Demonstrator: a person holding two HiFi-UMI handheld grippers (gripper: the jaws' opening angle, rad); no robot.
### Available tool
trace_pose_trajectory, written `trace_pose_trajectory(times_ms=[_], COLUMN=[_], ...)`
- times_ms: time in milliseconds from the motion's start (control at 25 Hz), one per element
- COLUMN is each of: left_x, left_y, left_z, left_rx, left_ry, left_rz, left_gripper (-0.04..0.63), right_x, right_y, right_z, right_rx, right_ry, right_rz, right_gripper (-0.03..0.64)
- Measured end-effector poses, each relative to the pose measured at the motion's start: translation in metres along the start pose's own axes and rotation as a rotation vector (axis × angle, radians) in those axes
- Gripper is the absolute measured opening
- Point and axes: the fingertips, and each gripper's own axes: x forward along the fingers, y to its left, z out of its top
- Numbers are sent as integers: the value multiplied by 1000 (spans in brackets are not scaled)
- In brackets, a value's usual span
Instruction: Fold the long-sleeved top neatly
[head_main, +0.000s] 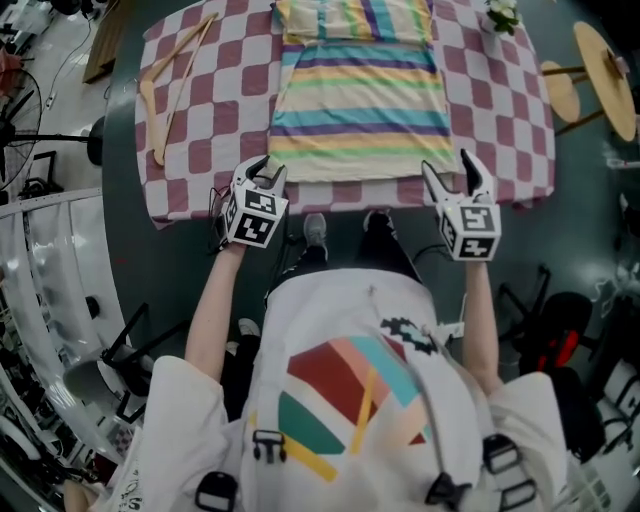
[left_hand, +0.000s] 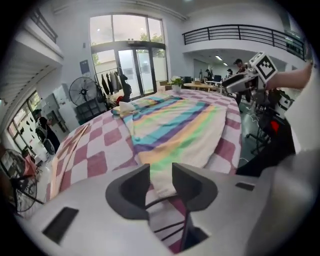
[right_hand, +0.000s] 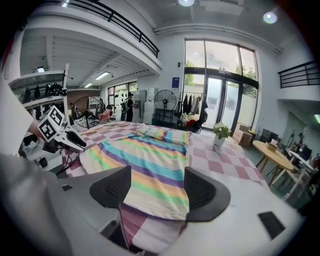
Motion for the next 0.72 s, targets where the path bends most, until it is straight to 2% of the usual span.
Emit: trace_pose_trajectory(times_ms=[280, 440, 640, 720], left_x=[-10, -13, -4, -3], left_y=[-13, -5, -6, -7], left_z=[-51, -61, -59, -58], left_rx=[154, 134, 156, 159], left_ry=[121, 116, 135, 138], left_rz=[-89, -53, -66, -86], left_gripper=[133, 133, 129, 128], right_x=[6, 11, 18, 20], right_y=[-16, -26, -43, -47], right_z=[-57, -87, -116, -120], right_rx=[-85, -128, -121, -139], right_ry=[123, 203, 296, 316], right_rz=[-36, -40, -50, -43], right_gripper=[324, 324, 315, 248])
